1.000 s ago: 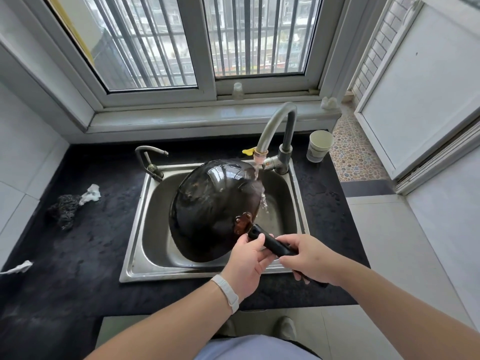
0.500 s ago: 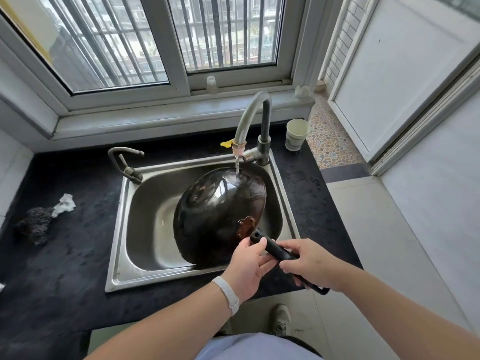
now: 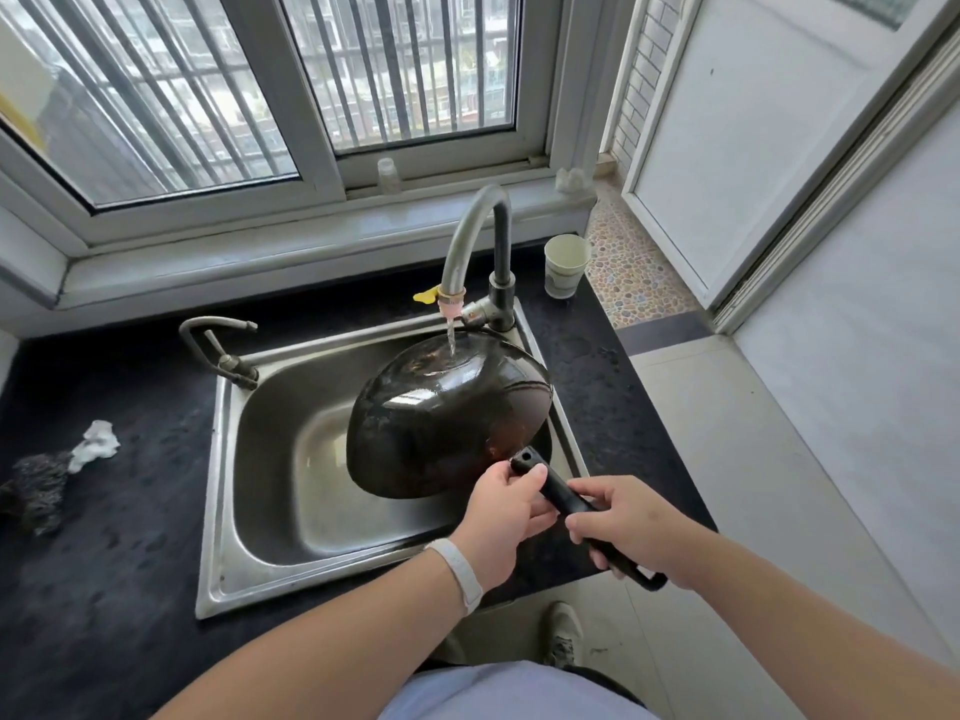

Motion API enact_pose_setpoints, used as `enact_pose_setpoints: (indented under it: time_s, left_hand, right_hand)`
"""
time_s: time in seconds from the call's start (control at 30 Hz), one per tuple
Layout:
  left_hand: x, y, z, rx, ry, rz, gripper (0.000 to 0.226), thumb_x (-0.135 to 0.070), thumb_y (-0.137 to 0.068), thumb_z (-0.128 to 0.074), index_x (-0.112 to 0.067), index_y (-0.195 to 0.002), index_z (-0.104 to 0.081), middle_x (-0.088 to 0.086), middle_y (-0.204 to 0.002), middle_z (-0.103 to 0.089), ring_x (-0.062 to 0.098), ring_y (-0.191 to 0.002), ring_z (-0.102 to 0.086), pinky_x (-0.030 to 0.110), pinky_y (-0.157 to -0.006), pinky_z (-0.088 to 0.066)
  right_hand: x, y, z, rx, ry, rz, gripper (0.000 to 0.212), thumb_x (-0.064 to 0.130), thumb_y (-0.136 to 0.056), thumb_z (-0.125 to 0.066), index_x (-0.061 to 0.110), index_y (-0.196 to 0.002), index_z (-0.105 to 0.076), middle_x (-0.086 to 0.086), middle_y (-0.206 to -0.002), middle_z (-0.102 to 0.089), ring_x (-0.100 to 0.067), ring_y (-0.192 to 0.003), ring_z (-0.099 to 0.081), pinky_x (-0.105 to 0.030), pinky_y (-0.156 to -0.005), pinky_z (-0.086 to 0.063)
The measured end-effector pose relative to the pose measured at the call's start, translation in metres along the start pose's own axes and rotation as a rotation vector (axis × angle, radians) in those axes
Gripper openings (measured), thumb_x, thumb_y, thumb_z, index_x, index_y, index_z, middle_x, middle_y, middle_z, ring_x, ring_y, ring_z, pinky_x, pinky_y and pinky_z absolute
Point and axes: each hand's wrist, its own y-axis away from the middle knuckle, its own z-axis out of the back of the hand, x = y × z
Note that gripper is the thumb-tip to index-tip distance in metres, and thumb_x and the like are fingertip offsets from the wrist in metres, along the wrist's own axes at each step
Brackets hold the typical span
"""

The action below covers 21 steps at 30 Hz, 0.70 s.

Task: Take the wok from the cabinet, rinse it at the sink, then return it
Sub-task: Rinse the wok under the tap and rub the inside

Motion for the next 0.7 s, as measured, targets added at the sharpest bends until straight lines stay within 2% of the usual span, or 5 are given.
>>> enact_pose_setpoints:
  time_s: [0.17, 0.7]
  left_hand:
    - [-0.001, 0.0, 0.002, -0.018, 0.001, 0.006, 0.016, -0.015, -0.099, -0.058, -0.019, -0.114, -0.059, 0.008, -0.111, -0.072, 0.022, -0.09, -0.076, 0.039, -0.081, -0.063]
    - [0.011, 0.021, 0.01, 0.053, 0.019, 0.029, 0.028, -0.013, -0.097, -0.06, -0.011, -0.125, -0.057, 0.014, -0.117, -0.071, 0.027, -0.097, -0.075, 0.045, -0.086, -0.061]
  right_hand:
    - [0.004, 0.003, -0.005, -0.007, -0.034, -0.008, 0.029, 0.005, -0.091, -0.061, 0.019, -0.114, -0.071, 0.002, -0.062, -0.062, -0.018, -0.055, -0.057, -0.028, -0.048, -0.05]
    - [-0.003, 0.03, -0.031, -0.122, -0.001, -0.017, 0.029, 0.007, -0.093, -0.061, 0.023, -0.116, -0.07, -0.005, -0.072, -0.065, -0.018, -0.055, -0.061, -0.028, -0.049, -0.051]
